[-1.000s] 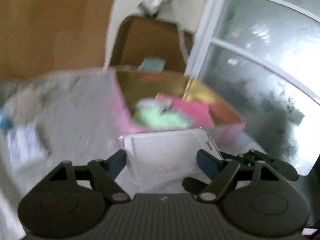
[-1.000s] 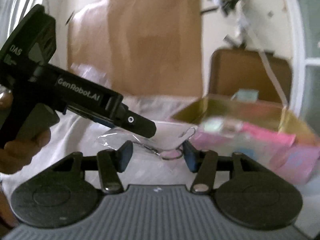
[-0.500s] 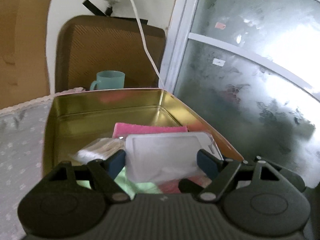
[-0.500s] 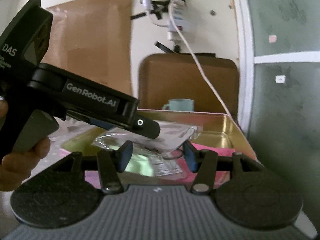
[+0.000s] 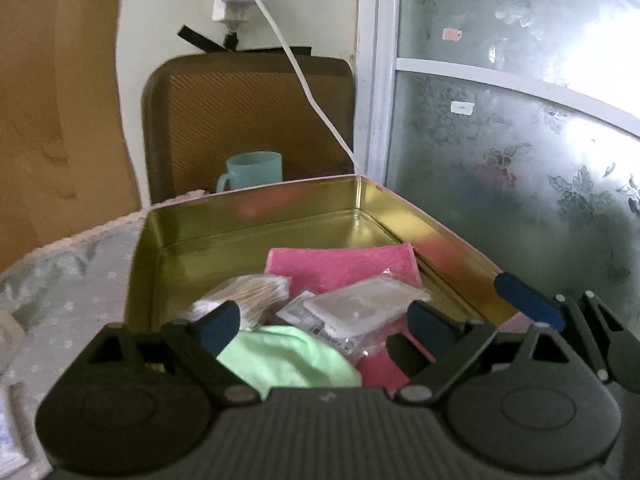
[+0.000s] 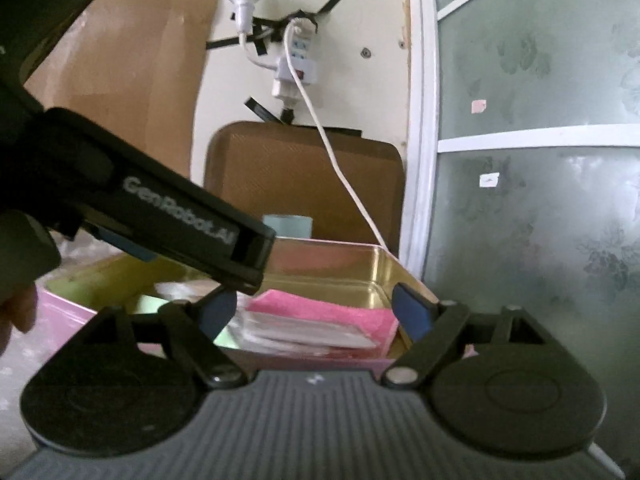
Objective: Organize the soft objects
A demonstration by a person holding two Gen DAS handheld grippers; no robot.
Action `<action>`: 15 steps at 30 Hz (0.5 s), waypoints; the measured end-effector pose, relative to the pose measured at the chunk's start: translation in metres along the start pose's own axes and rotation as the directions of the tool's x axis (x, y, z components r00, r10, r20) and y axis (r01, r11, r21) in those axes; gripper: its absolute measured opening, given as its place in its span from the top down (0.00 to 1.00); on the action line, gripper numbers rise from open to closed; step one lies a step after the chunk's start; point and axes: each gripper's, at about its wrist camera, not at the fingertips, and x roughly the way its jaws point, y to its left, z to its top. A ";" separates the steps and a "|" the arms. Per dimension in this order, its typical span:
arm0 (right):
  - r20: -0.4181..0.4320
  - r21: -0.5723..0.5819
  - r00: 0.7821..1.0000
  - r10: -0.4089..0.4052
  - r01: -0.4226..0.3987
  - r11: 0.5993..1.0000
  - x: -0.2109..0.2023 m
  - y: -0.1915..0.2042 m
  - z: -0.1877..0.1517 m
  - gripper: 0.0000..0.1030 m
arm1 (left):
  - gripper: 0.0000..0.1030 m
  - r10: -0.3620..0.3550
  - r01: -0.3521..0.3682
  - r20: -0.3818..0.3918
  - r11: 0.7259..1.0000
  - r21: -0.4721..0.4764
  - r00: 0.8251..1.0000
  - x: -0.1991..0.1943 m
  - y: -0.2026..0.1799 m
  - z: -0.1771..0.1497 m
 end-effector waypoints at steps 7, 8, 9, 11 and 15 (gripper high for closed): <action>-0.014 -0.013 0.998 0.059 -0.059 0.998 -0.029 0.020 0.003 0.15 | 0.07 0.072 -0.073 0.038 0.997 0.014 0.997 -0.042 0.008 -0.010; -0.017 -0.017 0.997 0.069 -0.069 0.997 -0.032 0.024 0.003 0.15 | 0.06 0.091 -0.092 0.048 0.996 0.012 0.995 -0.049 0.012 -0.012; -0.022 -0.020 0.997 0.076 -0.077 0.997 -0.035 0.027 0.002 0.15 | 0.05 0.105 -0.106 0.054 0.994 0.010 0.993 -0.054 0.015 -0.014; -0.034 -0.025 0.995 0.090 -0.091 0.996 -0.040 0.034 0.001 0.15 | 0.05 0.127 -0.127 0.058 0.992 -0.011 0.990 -0.065 0.026 -0.019; -0.077 -0.002 0.989 0.125 -0.125 0.992 -0.043 0.045 0.000 0.15 | 0.04 0.190 -0.187 0.054 0.981 -0.052 0.980 -0.081 0.051 -0.032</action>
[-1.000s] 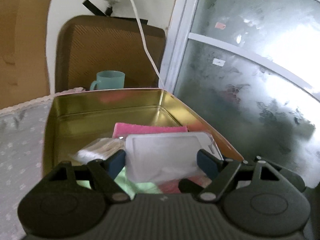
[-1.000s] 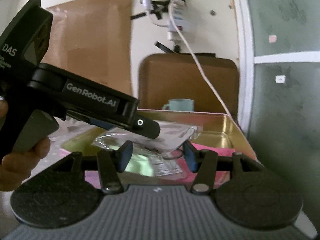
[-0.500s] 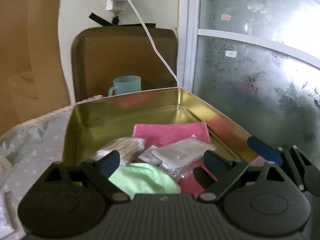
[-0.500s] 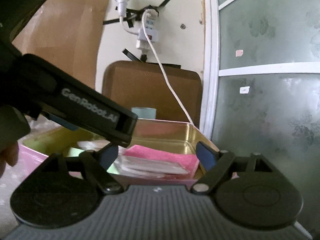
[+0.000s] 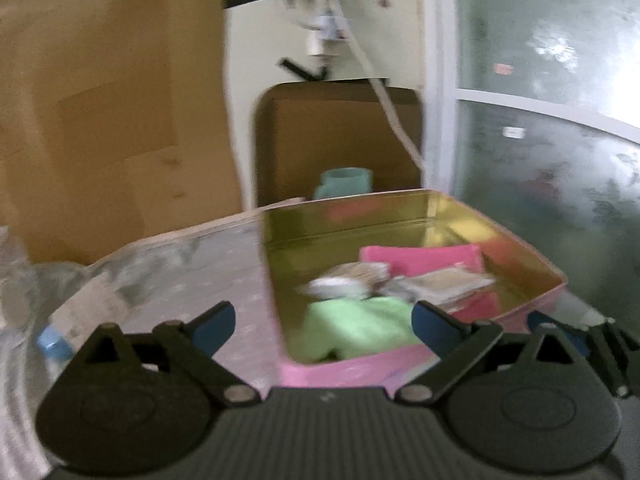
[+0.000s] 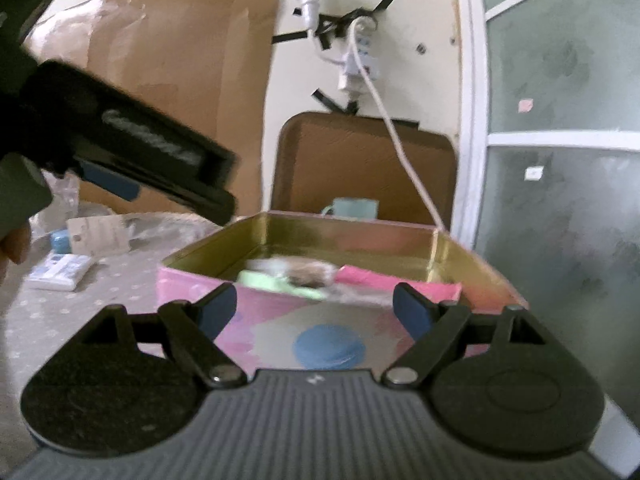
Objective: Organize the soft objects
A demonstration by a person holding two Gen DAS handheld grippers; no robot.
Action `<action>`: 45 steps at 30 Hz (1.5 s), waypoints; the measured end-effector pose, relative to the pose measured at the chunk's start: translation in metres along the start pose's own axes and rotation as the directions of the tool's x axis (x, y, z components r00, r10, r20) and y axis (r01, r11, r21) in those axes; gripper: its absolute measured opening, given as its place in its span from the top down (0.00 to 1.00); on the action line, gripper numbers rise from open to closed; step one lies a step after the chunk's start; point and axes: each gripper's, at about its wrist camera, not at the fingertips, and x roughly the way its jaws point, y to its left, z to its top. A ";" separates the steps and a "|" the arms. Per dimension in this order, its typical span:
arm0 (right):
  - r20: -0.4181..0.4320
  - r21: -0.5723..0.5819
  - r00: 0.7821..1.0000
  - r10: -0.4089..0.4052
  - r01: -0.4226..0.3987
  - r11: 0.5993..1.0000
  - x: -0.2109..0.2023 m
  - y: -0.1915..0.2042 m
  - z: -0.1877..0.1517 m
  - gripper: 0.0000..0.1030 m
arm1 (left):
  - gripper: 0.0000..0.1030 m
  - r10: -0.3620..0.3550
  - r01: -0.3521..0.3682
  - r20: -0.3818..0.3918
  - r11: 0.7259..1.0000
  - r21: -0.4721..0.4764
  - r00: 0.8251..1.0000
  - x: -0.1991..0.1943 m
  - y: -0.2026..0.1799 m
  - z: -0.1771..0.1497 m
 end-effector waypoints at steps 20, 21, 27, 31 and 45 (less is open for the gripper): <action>-0.145 0.269 0.985 0.093 -0.051 0.962 0.023 0.037 -0.011 0.16 | 0.04 0.168 -0.185 -0.169 0.979 -0.090 0.971 0.020 0.095 -0.093; -0.156 0.300 0.984 0.092 -0.041 0.953 0.025 0.032 -0.012 0.16 | 0.05 0.165 -0.182 -0.177 0.980 -0.085 0.970 0.022 0.094 -0.097; -0.177 0.349 0.980 0.092 -0.025 0.937 0.030 0.026 -0.014 0.16 | 0.05 0.174 -0.184 -0.156 0.981 -0.054 0.972 0.018 0.088 -0.098; -0.182 0.346 0.980 0.085 -0.017 0.938 0.030 0.028 -0.014 0.15 | 0.05 0.184 -0.190 -0.146 0.982 -0.026 0.972 0.018 0.082 -0.099; -0.202 0.360 0.975 0.088 -0.010 0.933 0.034 0.025 -0.015 0.15 | 0.04 0.158 -0.163 -0.143 0.986 -0.022 0.977 0.018 0.083 -0.099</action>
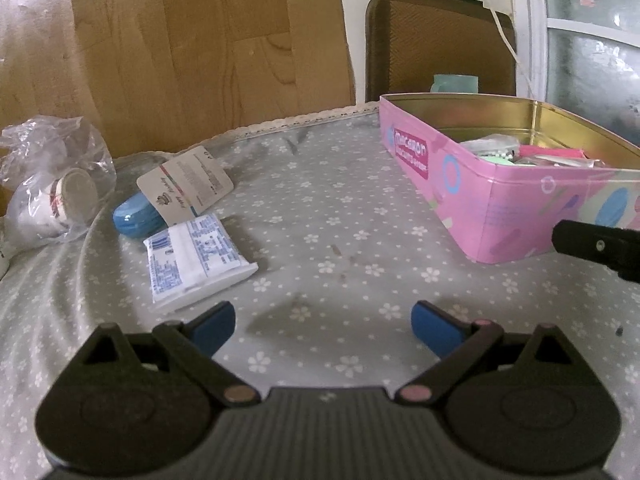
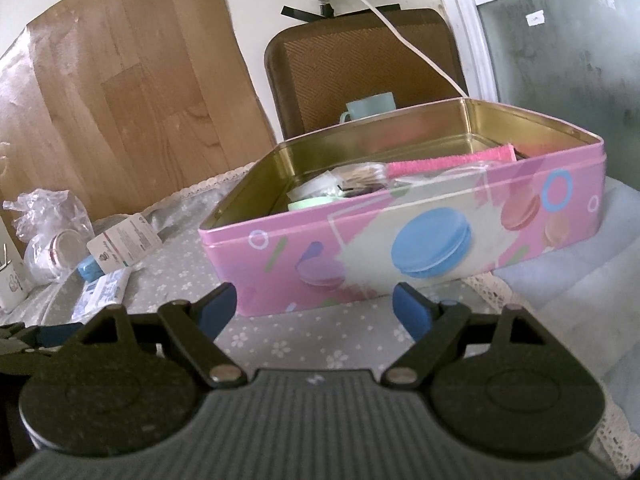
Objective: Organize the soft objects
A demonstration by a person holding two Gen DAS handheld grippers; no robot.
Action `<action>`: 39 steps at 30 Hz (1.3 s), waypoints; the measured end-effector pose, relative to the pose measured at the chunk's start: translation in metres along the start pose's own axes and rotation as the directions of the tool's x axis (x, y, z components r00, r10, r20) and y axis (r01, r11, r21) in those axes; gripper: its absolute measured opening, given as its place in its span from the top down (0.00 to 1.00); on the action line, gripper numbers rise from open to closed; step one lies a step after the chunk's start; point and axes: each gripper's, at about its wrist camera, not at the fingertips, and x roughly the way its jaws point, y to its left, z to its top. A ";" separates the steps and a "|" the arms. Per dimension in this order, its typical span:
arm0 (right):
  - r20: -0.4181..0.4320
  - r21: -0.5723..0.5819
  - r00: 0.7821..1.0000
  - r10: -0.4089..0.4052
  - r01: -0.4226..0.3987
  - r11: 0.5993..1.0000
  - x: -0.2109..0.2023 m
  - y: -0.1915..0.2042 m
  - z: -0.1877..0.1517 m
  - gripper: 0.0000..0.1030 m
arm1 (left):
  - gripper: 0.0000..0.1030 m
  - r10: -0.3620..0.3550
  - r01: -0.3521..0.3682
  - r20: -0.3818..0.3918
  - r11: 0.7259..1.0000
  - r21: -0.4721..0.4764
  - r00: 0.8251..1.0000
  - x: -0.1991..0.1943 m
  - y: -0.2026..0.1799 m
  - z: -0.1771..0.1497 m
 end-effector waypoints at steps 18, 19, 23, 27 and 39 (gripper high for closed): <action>-0.033 -0.003 0.999 0.014 -0.015 1.000 0.004 0.000 0.001 0.16 | 0.03 -0.070 0.069 -0.013 0.997 -0.046 0.997 -0.001 0.016 -0.002; -0.044 -0.011 0.999 0.016 -0.016 1.000 0.005 0.002 0.000 0.17 | 0.03 -0.068 0.066 -0.020 0.996 -0.063 0.998 -0.001 0.023 -0.004; -0.094 -0.140 0.995 0.044 -0.057 0.988 0.006 0.026 -0.004 0.31 | 0.03 0.038 -0.037 0.003 0.987 -0.156 0.999 -0.014 0.080 -0.019; -0.185 -0.281 0.956 0.226 -0.272 0.921 0.009 0.086 -0.009 0.32 | 0.02 0.177 -0.152 0.046 0.929 -0.336 0.983 -0.034 0.145 -0.038; -0.406 -0.291 0.878 0.254 -0.388 0.875 0.140 0.212 0.004 0.17 | 0.10 0.199 -0.136 0.073 0.854 -0.502 0.977 -0.040 0.177 -0.048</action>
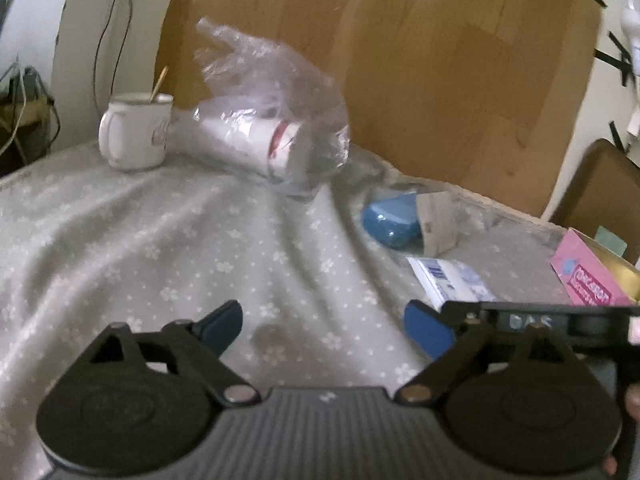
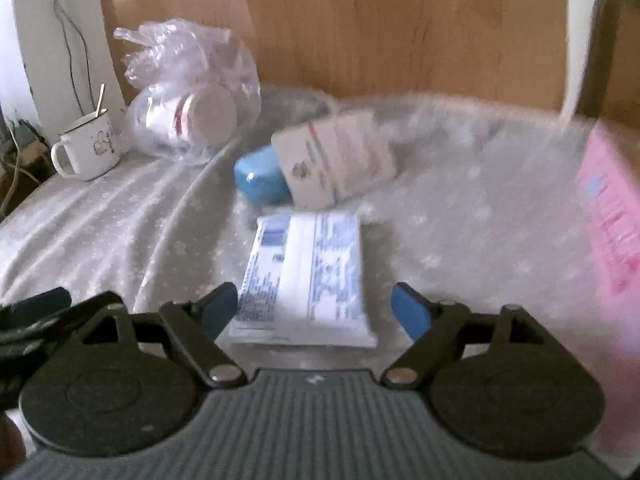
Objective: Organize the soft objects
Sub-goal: 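Grasp the white tissue pack with the right gripper and lift it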
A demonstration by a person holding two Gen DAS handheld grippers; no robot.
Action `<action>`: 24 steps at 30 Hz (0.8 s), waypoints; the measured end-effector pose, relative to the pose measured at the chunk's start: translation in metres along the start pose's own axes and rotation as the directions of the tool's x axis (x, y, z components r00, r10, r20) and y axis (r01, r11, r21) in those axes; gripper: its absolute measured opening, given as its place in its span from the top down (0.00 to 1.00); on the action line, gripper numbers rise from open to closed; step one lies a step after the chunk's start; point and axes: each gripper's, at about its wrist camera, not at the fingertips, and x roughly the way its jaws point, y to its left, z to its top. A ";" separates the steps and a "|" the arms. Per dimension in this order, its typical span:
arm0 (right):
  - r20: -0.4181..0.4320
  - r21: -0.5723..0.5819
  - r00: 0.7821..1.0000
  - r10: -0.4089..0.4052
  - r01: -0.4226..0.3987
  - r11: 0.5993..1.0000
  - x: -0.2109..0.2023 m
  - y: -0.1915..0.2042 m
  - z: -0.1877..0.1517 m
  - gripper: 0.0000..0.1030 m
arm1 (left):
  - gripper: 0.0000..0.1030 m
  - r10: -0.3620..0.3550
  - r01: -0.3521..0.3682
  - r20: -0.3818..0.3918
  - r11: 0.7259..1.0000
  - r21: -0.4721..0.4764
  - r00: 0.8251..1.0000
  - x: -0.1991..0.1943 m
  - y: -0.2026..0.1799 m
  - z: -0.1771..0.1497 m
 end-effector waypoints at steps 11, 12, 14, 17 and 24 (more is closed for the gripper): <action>-0.017 -0.210 0.994 0.103 -0.105 0.972 -0.095 -0.025 -0.072 0.30 | 0.06 -0.144 0.148 -0.045 0.984 0.099 0.989 0.001 -0.012 -0.002; -0.008 -0.222 0.994 0.108 -0.107 0.969 -0.113 -0.034 -0.085 0.30 | 0.06 -0.179 0.185 -0.061 0.974 0.127 0.982 0.000 -0.017 -0.003; -0.013 -0.234 0.996 0.089 -0.089 0.968 -0.140 -0.050 -0.106 0.29 | 0.07 -0.229 0.243 -0.093 0.951 0.190 0.969 -0.004 -0.033 -0.008; 0.026 -0.230 0.999 -0.031 0.036 0.973 -0.179 -0.078 -0.137 0.16 | 0.08 -0.382 0.415 -0.183 0.888 0.199 0.906 -0.012 -0.071 -0.017; 0.148 -0.131 0.959 -0.241 0.261 0.957 -0.217 -0.101 -0.170 0.14 | 0.11 -0.526 0.628 -0.371 0.735 0.254 0.766 -0.016 -0.179 -0.043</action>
